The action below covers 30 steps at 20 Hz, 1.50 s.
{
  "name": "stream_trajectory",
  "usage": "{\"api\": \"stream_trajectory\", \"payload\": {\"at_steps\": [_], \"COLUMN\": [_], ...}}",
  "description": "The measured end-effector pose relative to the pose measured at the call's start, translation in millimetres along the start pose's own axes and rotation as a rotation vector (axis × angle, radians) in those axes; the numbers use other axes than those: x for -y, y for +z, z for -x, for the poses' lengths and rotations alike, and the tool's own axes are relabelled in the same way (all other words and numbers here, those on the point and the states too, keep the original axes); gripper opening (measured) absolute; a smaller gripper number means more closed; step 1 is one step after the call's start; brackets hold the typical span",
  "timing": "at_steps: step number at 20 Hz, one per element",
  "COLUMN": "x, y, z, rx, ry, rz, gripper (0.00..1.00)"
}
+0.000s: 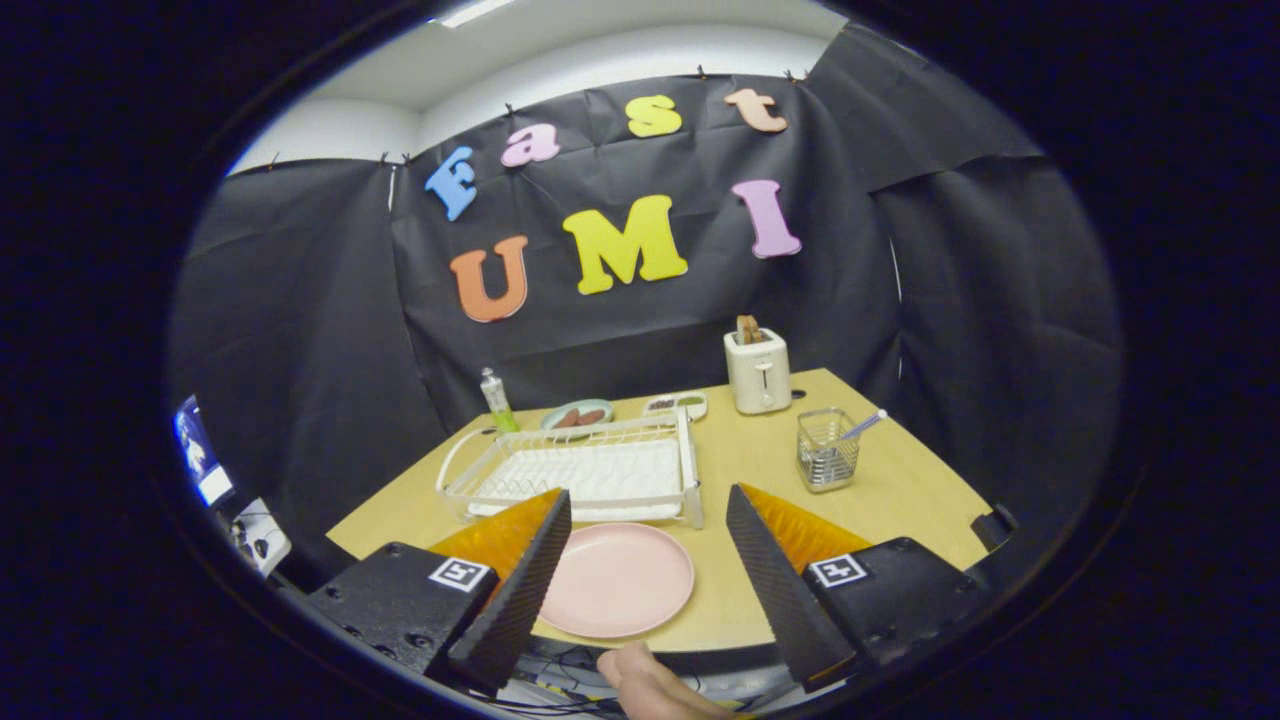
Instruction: Take the plate from the dish rack, then take the spoon from the basket and place it into the plate.
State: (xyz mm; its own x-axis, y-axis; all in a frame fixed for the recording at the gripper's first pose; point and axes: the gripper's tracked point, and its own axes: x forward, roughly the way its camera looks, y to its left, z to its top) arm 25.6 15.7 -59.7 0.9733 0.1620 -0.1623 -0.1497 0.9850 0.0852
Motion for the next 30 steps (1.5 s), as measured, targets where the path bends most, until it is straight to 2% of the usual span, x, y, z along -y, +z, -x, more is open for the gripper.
{"api": "stream_trajectory", "payload": {"at_steps": [2, 7, 10, 16, 23, 27, 30], "x": [-7.4, -6.6, -9.2, -0.8, 23.5, 53.5, 86.0], "y": [12.7, 44.4, 50.4, 61.3, 55.5, 61.6, 70.2], "z": [25.2, 72.1, 88.6, 97.8, 82.3, 49.4, 10.2], "rx": [0.048, 0.213, 0.236, 0.256, 0.218, 0.154, 0.149], "ry": [0.014, -0.024, -0.009, -0.030, -0.071, -0.100, -0.116], "rz": [0.025, 0.076, 0.067, 0.076, 0.095, 0.093, 0.044], "gripper": [1.00, 1.00, 1.00, 1.00, 1.00, 1.00, 1.00]}}
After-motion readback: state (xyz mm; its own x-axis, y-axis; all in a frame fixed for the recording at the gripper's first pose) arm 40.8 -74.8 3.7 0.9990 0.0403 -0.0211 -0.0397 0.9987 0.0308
